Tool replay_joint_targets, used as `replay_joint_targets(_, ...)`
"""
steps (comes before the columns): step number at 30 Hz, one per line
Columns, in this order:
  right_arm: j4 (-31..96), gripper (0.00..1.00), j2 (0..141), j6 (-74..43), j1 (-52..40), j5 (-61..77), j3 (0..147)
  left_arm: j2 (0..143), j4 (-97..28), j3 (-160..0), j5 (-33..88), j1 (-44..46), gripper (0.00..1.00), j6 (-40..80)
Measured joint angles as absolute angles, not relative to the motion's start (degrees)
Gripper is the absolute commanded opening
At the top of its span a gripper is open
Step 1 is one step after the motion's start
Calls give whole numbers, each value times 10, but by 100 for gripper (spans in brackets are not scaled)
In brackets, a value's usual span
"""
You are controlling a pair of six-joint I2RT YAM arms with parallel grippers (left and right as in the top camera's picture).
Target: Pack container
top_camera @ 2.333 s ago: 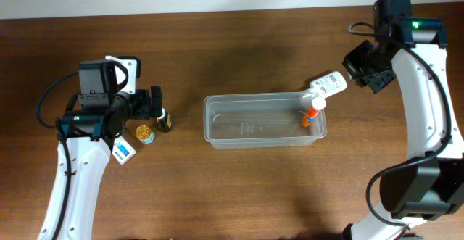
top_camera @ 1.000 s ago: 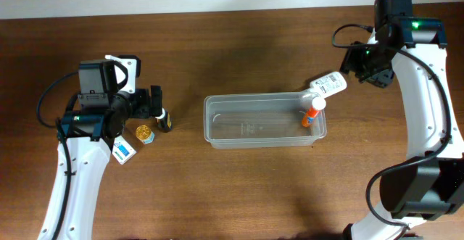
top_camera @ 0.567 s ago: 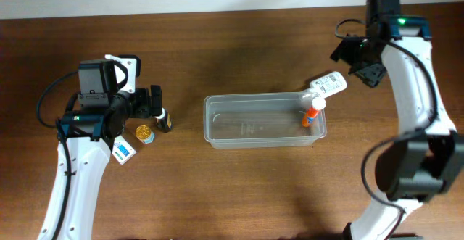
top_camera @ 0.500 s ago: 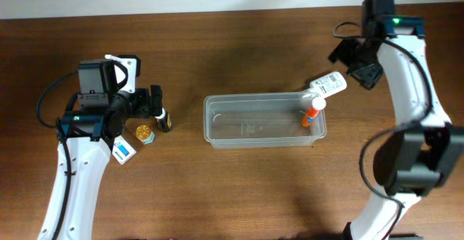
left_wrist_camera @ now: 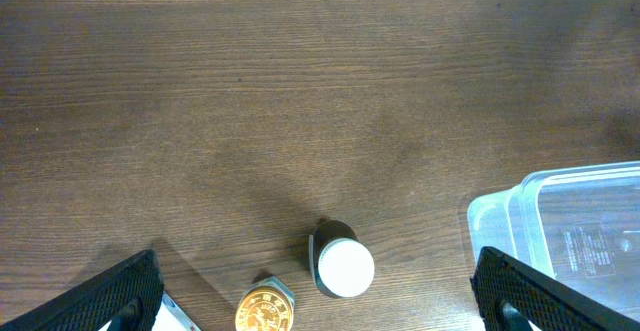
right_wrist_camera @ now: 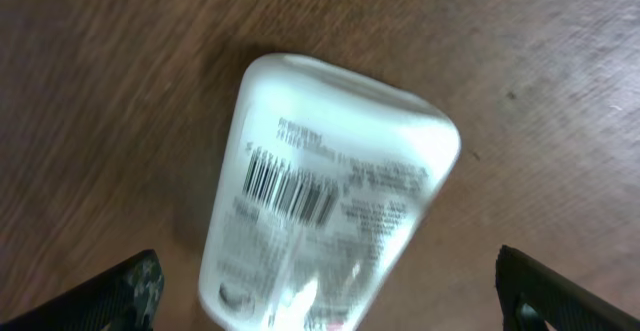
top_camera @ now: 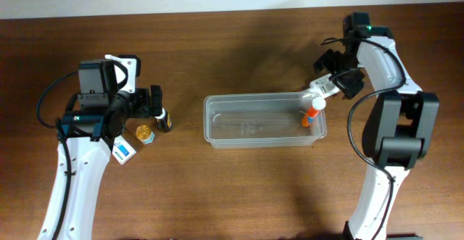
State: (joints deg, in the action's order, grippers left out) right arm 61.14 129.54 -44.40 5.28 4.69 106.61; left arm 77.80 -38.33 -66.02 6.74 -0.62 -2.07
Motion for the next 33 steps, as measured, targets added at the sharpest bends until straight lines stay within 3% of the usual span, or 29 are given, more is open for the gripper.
replay_joint_targets(19,572,93,1330,-456,53,50,1066,778,-372,-660,68,-6,99,-21)
replay_joint_targets(28,582,70,1334,-460,53,51,1071,778,-371,-660,69,-6,99,-21)
replay_joint_targets(33,587,62,1334,-461,53,51,1071,778,-371,-660,69,-6,99,-21)
